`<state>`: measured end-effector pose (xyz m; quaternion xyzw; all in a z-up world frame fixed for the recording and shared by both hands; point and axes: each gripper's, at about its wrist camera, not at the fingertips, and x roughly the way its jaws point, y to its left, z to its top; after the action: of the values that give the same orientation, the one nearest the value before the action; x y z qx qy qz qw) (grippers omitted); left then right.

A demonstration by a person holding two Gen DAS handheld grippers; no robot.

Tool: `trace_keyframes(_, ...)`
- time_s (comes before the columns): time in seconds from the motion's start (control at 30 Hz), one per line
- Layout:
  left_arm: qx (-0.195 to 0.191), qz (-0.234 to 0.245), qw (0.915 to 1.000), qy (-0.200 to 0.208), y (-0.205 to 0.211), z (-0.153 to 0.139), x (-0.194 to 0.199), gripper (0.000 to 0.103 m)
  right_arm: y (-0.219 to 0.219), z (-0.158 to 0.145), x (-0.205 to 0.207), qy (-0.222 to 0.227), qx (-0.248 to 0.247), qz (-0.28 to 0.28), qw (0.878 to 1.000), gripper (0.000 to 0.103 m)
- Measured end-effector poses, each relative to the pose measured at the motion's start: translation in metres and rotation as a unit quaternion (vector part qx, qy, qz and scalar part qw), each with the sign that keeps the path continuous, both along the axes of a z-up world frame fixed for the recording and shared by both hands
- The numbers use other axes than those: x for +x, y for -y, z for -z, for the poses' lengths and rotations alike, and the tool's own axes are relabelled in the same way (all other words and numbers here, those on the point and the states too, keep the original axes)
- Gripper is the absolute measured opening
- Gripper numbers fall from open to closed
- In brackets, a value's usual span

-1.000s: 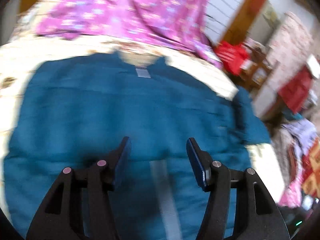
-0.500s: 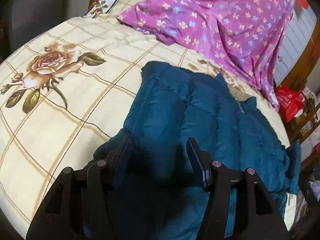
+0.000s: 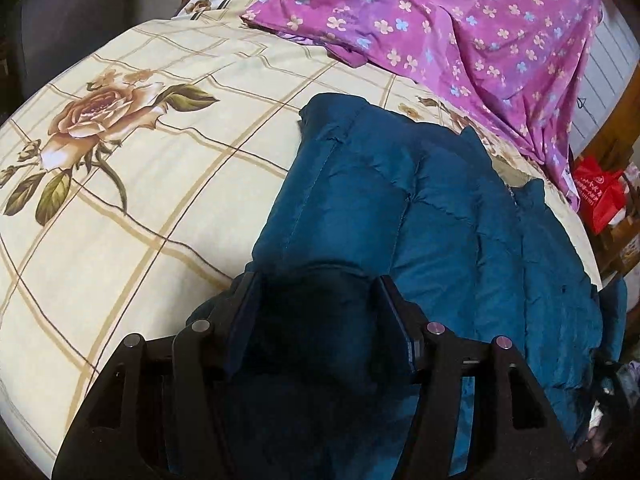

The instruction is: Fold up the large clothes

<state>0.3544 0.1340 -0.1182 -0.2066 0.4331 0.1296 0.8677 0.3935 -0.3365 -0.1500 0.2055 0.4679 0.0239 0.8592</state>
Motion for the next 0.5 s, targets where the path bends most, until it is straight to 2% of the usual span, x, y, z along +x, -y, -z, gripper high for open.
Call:
trace_keyframes(0.13, 0.006, -0.002, 1.0000, -0.002, 0.002, -0.001, 0.000, 0.059, -0.005, -0.039, -0.022, 0.074, 0.009, -0.012, 0.997, 0.099)
trace_keyframes(0.23, 0.016, 0.005, 0.9999, 0.000, 0.005, 0.002, 0.001, 0.066, -0.042, -0.065, -0.025, 0.136, -0.013, -0.070, 0.988, 0.099)
trace_keyframes(0.3, 0.024, 0.010, 0.9997, -0.002, 0.007, 0.003, 0.002, 0.068, -0.057, -0.064, -0.013, 0.145, -0.028, -0.100, 0.984, 0.099)
trace_keyframes(0.33, 0.026, 0.011, 0.9996, -0.002, 0.008, 0.004, 0.003, 0.069, -0.063, -0.056, -0.004, 0.135, -0.049, -0.105, 0.984, 0.099)
trace_keyframes(0.4, 0.026, 0.011, 0.9996, 0.000, 0.008, 0.005, 0.003, 0.071, -0.063, -0.031, 0.019, 0.082, -0.066, -0.096, 0.990, 0.099)
trace_keyframes(0.47, 0.020, 0.013, 0.9997, 0.003, 0.008, 0.006, 0.004, 0.075, -0.048, 0.007, 0.029, -0.009, -0.046, -0.086, 0.995, 0.102)
trace_keyframes(0.5, 0.016, 0.013, 0.9998, 0.007, 0.007, 0.007, 0.004, 0.077, -0.045, 0.008, 0.029, 0.004, -0.041, -0.088, 0.995, 0.103)
